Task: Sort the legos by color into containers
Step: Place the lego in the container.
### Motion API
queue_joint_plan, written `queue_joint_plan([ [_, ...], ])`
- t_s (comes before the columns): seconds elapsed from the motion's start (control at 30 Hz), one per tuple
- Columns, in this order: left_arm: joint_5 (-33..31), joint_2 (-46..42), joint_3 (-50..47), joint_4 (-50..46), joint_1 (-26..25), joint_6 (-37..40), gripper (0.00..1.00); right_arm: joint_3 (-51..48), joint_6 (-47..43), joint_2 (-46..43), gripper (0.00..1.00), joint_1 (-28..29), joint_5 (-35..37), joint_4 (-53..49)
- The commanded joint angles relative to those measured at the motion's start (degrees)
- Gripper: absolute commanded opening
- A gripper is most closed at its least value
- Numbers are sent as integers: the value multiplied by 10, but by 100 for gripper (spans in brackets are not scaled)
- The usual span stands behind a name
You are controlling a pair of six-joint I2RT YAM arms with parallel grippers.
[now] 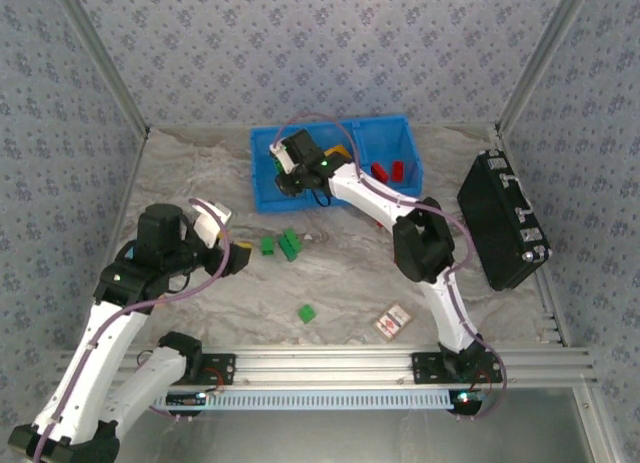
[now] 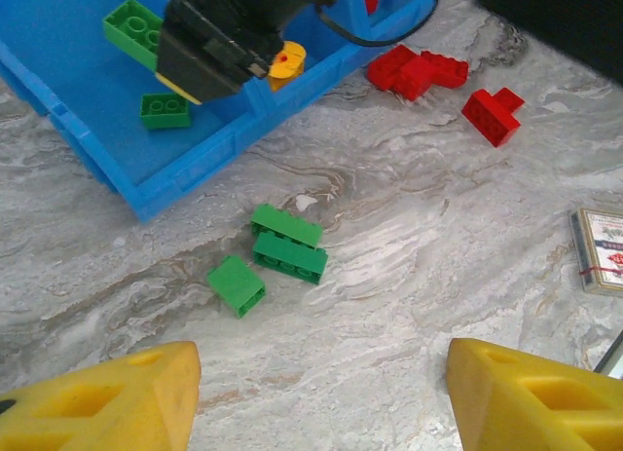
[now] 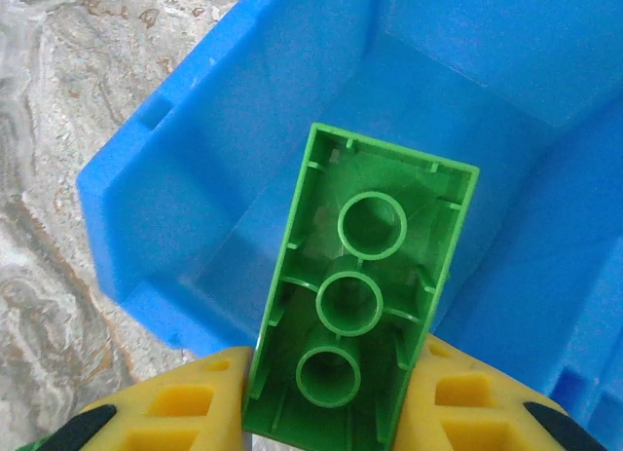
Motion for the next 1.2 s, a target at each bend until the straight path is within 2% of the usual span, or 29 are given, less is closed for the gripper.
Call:
queue_joint_plan([
  [0.0, 38, 4, -2, -8, -7, -4, 68, 42, -14, 28, 22, -1, -15, -26],
  [0.13, 53, 23, -14, -6, -25, -28, 68, 78, -14, 54, 23, -4, -21, -39],
  [0.37, 39, 38, -58, 43, -96, -62, 70, 112, -16, 81, 25, -13, -24, -50],
  [0.57, 49, 59, -81, 93, -117, -101, 71, 123, -31, 94, 35, -20, -33, -57],
  [0.77, 54, 67, -119, 148, -157, -154, 72, 118, -35, 97, 39, -27, -37, -57],
  [0.97, 24, 95, -136, 171, -211, -173, 73, 118, -37, 97, 42, -27, -44, -55],
  [1.17, -8, 122, -138, 173, -237, -175, 75, 118, -51, 96, 47, -26, -50, -57],
])
